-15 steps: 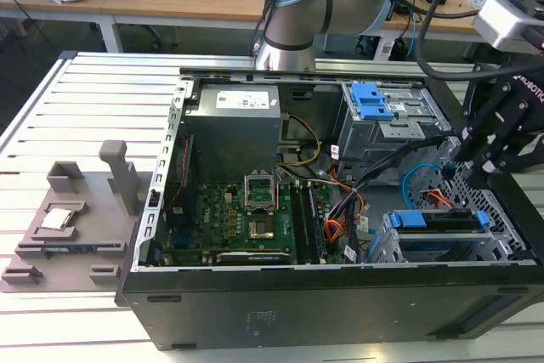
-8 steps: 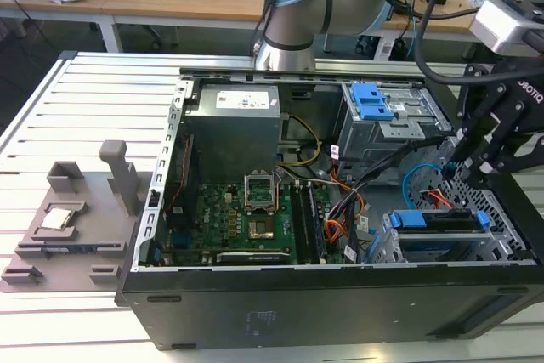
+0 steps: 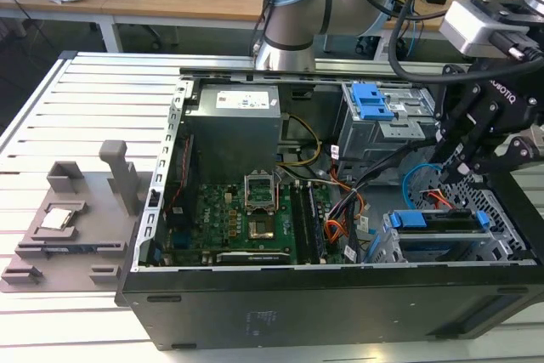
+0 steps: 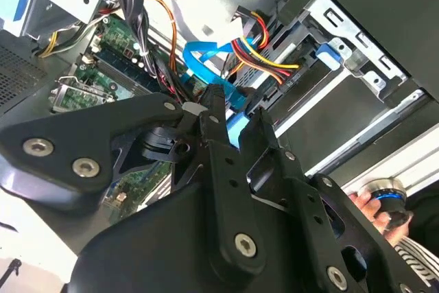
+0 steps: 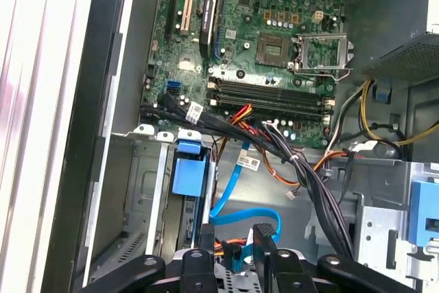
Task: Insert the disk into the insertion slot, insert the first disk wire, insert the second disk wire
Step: 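Insert the second disk wire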
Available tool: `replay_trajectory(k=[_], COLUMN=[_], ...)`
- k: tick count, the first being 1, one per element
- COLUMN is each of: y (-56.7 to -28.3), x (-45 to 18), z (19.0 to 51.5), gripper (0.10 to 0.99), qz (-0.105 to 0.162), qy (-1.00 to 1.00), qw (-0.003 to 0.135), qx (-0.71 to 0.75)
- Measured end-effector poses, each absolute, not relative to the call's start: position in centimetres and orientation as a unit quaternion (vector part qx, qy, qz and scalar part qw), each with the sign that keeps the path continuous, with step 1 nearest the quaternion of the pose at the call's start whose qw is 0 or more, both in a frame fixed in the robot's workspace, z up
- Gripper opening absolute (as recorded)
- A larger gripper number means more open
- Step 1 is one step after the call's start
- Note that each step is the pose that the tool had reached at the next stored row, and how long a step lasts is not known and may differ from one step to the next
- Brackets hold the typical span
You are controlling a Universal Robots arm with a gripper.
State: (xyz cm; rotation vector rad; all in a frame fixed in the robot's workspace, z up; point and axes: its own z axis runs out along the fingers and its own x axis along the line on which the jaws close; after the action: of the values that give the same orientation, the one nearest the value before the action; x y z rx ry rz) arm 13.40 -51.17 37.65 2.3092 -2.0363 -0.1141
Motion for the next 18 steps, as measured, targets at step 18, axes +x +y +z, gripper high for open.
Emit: replay_trajectory(k=[18], y=[-52.4], x=[13.4], z=[37.6], gripper=[0.157], qz=[-0.036], qy=[-0.661], qw=[0.032], qx=[0.749])
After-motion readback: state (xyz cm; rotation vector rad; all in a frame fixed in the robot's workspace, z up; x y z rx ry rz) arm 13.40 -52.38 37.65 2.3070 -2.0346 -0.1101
